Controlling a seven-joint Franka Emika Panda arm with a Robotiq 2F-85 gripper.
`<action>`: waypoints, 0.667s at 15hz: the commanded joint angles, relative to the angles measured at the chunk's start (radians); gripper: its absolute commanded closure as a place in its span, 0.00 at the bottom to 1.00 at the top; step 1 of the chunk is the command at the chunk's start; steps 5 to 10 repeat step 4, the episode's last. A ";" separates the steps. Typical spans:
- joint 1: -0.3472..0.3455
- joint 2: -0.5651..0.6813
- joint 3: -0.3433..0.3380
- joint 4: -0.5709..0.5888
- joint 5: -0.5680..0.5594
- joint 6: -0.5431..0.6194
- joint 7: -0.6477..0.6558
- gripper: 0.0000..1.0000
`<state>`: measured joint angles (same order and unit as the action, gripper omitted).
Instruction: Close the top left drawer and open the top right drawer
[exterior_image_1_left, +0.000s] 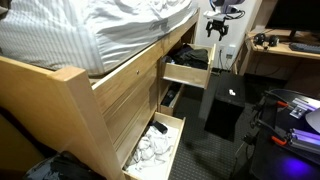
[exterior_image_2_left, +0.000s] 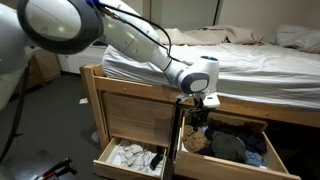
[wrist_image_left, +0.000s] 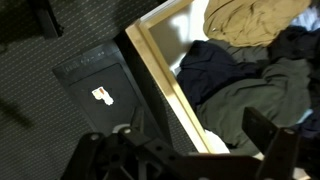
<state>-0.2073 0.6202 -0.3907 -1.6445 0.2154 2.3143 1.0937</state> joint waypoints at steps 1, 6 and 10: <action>-0.042 -0.249 0.078 -0.147 0.080 0.002 -0.069 0.00; -0.035 -0.207 0.066 -0.078 0.048 -0.009 -0.029 0.00; -0.035 -0.207 0.066 -0.078 0.048 -0.009 -0.029 0.00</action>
